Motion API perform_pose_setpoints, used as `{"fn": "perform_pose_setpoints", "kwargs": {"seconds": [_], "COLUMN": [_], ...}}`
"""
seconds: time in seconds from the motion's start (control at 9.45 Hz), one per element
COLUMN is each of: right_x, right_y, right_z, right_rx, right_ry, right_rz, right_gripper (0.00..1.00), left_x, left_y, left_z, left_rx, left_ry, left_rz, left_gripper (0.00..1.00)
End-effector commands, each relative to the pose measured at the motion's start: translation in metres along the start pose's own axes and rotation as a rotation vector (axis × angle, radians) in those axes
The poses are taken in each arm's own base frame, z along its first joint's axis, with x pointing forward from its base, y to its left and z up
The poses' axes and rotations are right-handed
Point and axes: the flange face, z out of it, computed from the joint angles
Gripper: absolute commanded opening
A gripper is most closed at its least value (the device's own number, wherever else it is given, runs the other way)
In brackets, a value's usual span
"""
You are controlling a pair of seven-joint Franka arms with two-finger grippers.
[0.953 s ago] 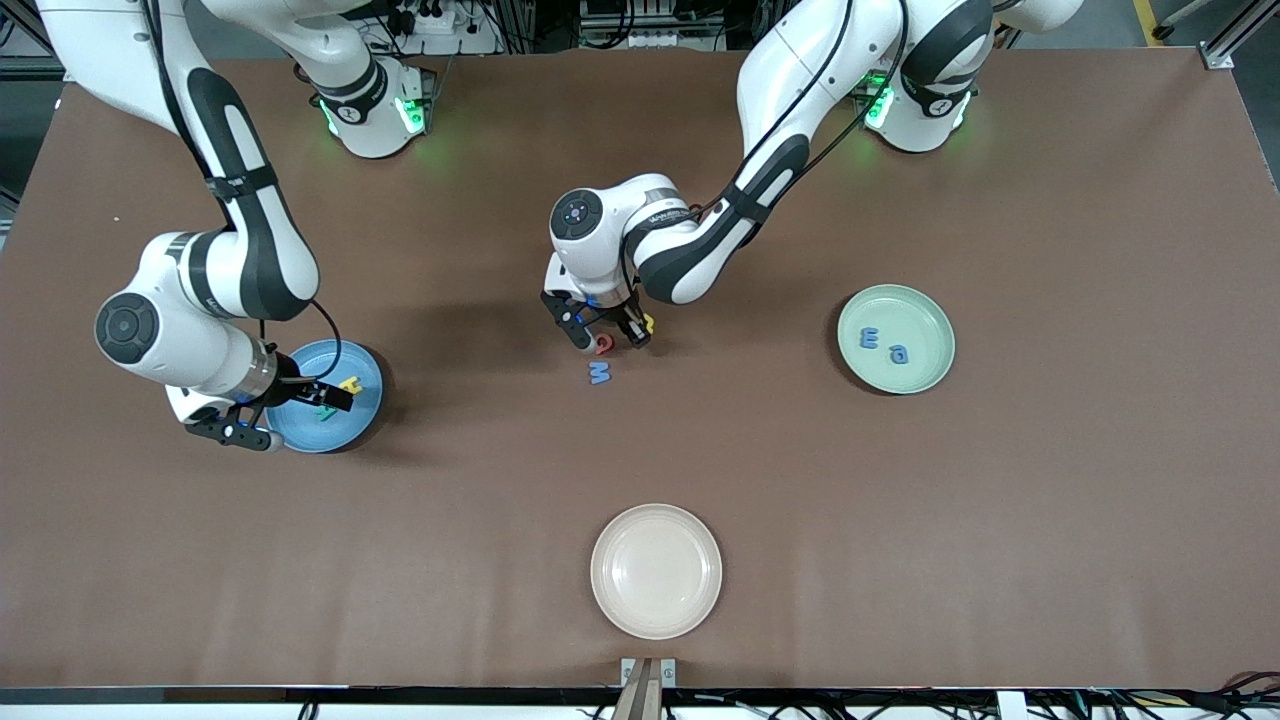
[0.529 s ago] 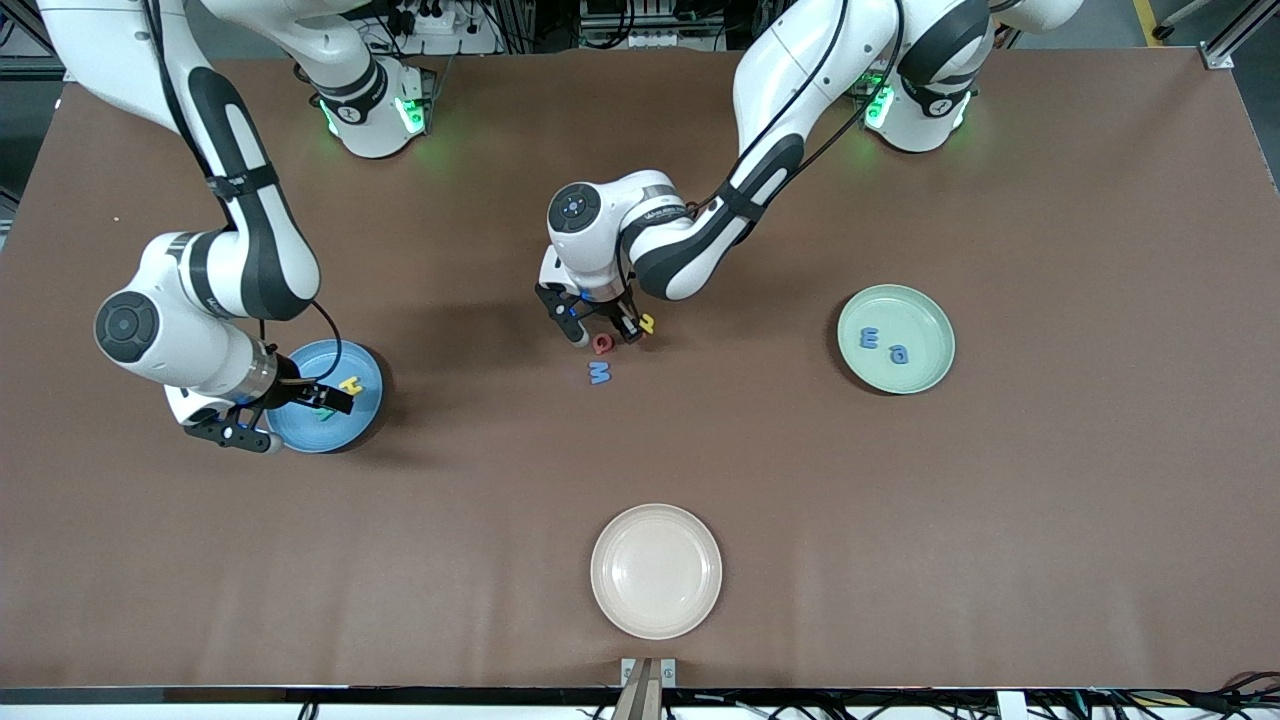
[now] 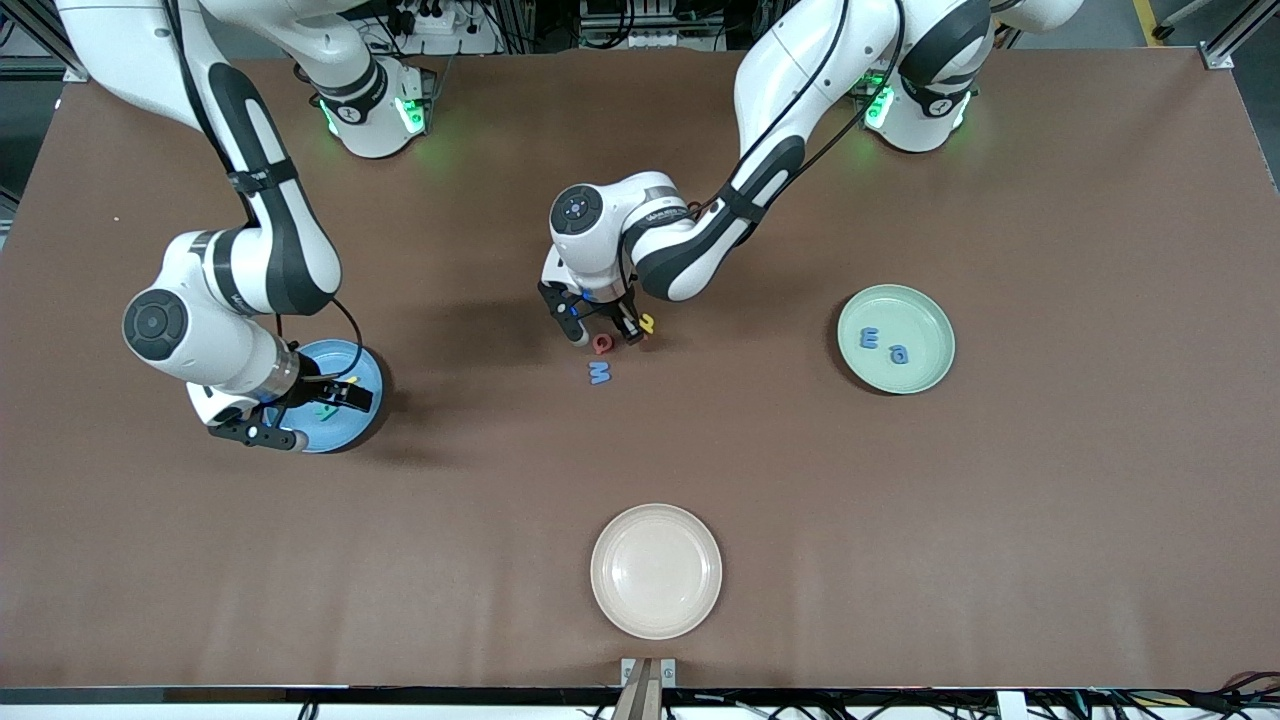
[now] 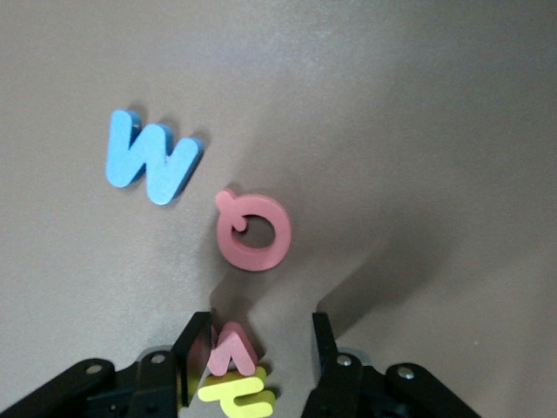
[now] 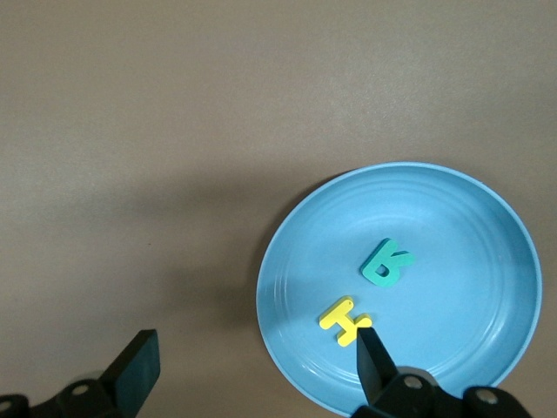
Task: Sort uppercase to blue plate, lowercase to green plate
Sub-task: 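Close the left gripper on the pink M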
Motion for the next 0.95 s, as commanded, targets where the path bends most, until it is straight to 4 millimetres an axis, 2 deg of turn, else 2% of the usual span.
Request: {"fn": "perform_pose_setpoints", "kwargs": {"seconds": [0.0,0.42,0.85], "right_x": [-0.002,-0.005,-0.009], "right_y": [-0.001,-0.02,-0.036], "right_z": [-0.006,-0.007,-0.005], "right_rx": [-0.005,-0.002,-0.002], "right_ry": [0.02,0.041,0.049], "right_rz": [-0.003,-0.035,-0.071], "right_gripper": [1.0,1.0,1.0], "left_x": [-0.004,-0.003,-0.01], "left_y": [-0.012,-0.027,-0.034], "left_z": [-0.005,-0.019,-0.009], "left_rx": [0.013,0.018,0.014], "left_ry": [0.013,0.031,0.014], "left_rz": [0.03,0.014,0.008], "left_gripper": [0.55,0.55,0.58]}}
